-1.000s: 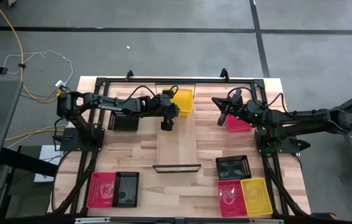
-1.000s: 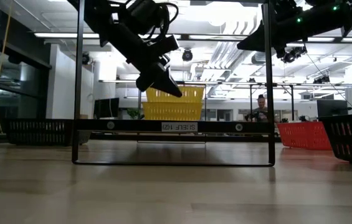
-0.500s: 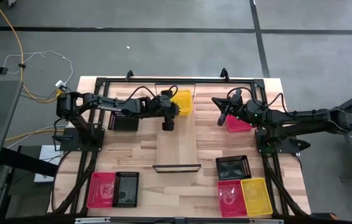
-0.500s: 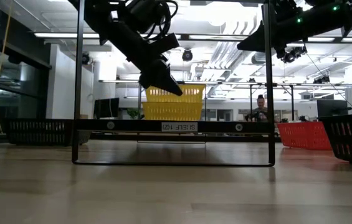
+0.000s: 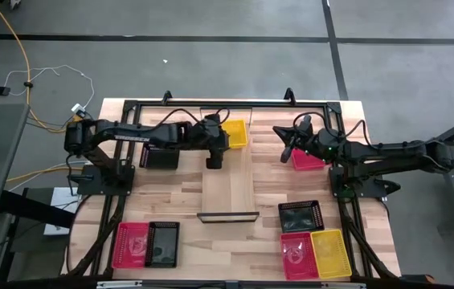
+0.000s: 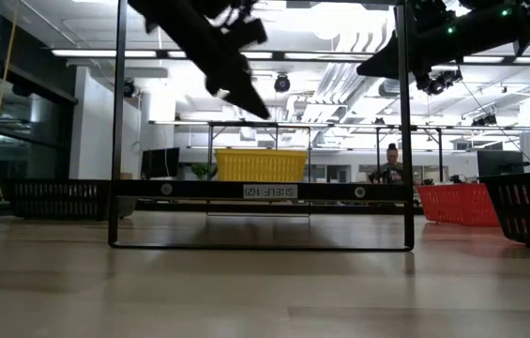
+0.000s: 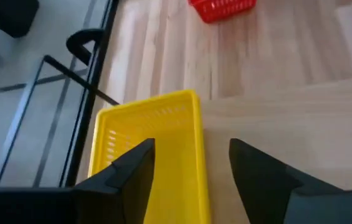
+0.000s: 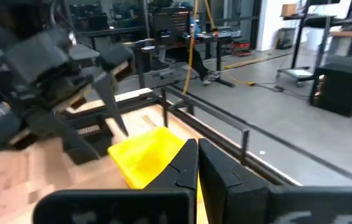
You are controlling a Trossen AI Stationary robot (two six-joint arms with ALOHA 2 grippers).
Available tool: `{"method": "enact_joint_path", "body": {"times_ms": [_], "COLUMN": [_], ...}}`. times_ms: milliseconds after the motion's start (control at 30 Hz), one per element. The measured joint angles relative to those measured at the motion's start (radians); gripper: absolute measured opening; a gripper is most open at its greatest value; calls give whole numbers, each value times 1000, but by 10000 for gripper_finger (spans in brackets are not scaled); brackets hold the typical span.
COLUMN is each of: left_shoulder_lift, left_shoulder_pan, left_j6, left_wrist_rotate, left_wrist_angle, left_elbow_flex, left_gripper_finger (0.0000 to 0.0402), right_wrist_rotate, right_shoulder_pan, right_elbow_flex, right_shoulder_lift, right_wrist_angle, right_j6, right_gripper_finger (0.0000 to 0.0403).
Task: Stack baskets on shelf by color
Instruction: Stack the yellow bin on the yellow bin on the shelf
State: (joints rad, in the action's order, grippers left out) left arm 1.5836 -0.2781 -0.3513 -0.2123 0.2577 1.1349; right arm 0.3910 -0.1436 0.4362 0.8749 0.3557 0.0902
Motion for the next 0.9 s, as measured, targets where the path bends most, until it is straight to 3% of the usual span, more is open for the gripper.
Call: {"method": "enact_joint_path", "body": {"times_ms": [167, 300, 400, 567, 733, 900], "left_shoulder_lift": [-83, -171, -261, -426, -558, -627], "left_shoulder_pan": [13, 24, 41, 72, 85, 89], "left_j6": [130, 210, 249, 310, 354, 387], "left_wrist_rotate": [41, 155, 206, 208, 201, 190], "left_wrist_angle": [15, -57, -212, -525, -832, -1026], "left_elbow_flex": [4, -42, -162, -432, -667, -799], "left_gripper_finger": [202, 202, 202, 202, 202, 202], "right_wrist_rotate": [-63, -93, -136, -193, -206, -215], "right_shoulder_pan": [0, 0, 0, 1, 1, 1], "right_elbow_flex": [0, 0, 0, 0, 0, 0], "right_shoulder_lift": [0, 0, 0, 0, 0, 0], "right_wrist_angle": [7, 9, 7, 6, 2, 0], "right_j6": [18, 34, 37, 43, 35, 39], "right_gripper_finger": [0, 0, 0, 10, 63, 126]}}
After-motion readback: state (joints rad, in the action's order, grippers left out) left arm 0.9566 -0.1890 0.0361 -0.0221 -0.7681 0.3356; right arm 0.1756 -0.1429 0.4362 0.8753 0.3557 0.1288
